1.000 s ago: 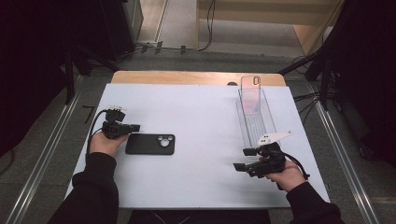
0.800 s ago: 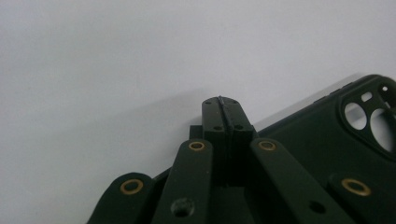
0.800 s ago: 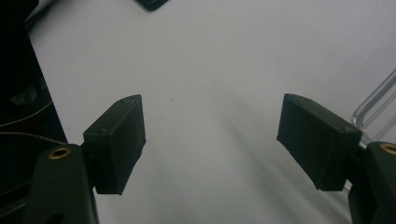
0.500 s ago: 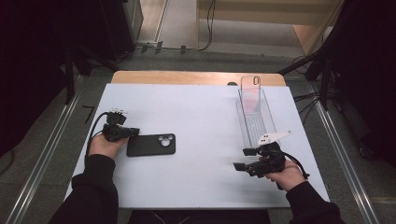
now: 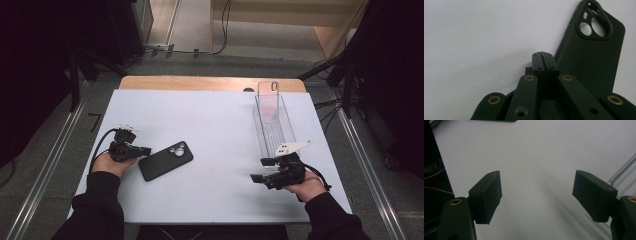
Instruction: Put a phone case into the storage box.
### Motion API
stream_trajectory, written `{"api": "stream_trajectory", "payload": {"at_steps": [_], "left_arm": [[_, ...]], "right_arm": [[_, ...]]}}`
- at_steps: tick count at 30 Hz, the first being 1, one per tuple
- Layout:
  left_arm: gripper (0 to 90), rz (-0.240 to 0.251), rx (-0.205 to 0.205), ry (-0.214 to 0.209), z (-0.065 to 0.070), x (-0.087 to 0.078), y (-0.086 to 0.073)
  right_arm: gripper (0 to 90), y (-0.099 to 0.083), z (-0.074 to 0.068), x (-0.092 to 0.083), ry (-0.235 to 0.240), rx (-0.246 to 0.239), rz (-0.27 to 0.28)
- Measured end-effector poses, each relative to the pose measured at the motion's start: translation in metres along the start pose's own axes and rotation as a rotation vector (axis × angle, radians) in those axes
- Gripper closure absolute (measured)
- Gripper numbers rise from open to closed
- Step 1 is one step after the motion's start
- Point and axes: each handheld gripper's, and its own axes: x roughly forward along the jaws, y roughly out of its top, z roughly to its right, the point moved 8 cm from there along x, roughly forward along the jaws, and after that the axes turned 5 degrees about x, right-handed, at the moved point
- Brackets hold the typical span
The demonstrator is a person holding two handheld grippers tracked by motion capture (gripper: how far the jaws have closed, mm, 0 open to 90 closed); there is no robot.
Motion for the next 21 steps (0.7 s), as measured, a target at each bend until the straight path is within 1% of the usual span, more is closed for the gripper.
{"api": "stream_trajectory", "payload": {"at_steps": [4,6,7,9,10,12,13,14,15,16,17,18,20,21], "left_arm": [[89.8,-0.015,0.006,-0.015,0.007,0.001,-0.003],[89.7,-0.027,0.007,-0.034,0.012,0.003,-0.005],[87.0,-0.027,0.007,-0.040,0.014,0.003,-0.005],[86.2,-0.032,0.009,-0.042,0.016,0.003,-0.005],[84.7,-0.021,0.002,-0.044,0.015,0.002,-0.004],[75.9,0.006,-0.017,-0.050,0.012,0.000,-0.001],[71.9,0.028,-0.027,-0.063,0.011,-0.003,0.001],[69.9,0.055,-0.036,-0.078,0.012,-0.007,0.003],[66.5,0.082,-0.038,-0.094,0.013,-0.010,0.006],[62.0,0.113,-0.033,-0.109,0.016,-0.015,0.008],[57.6,0.132,-0.027,-0.117,0.018,-0.018,0.010],[55.0,0.145,-0.026,-0.135,0.021,-0.020,0.010],[50.2,0.150,-0.021,-0.156,0.026,-0.024,0.009],[50.1,0.152,-0.015,-0.164,0.030,-0.026,0.008]], "right_arm": [[21.7,-0.004,0.001,-0.002,0.000,0.002,-0.006],[21.7,-0.005,0.001,-0.004,-0.002,0.006,-0.006],[21.7,-0.005,0.001,-0.004,0.000,0.007,-0.006],[21.7,-0.006,0.001,-0.005,0.002,0.005,-0.004],[21.8,-0.006,0.001,-0.005,0.003,0.005,-0.003],[21.7,-0.005,0.000,-0.005,0.008,0.003,-0.004],[21.7,-0.005,0.000,-0.004,0.011,-0.003,-0.006],[21.7,-0.006,0.000,-0.004,0.011,-0.004,-0.006],[21.7,-0.006,-0.001,-0.004,0.010,-0.003,-0.008],[21.7,-0.006,0.000,-0.005,0.010,-0.004,-0.009],[21.7,-0.006,0.000,-0.005,0.009,-0.004,-0.008],[21.7,-0.006,0.000,-0.005,0.006,0.001,-0.007],[21.7,-0.007,0.001,-0.007,0.001,0.006,-0.009],[21.7,-0.007,0.001,-0.008,-0.001,0.003,-0.005]]}}
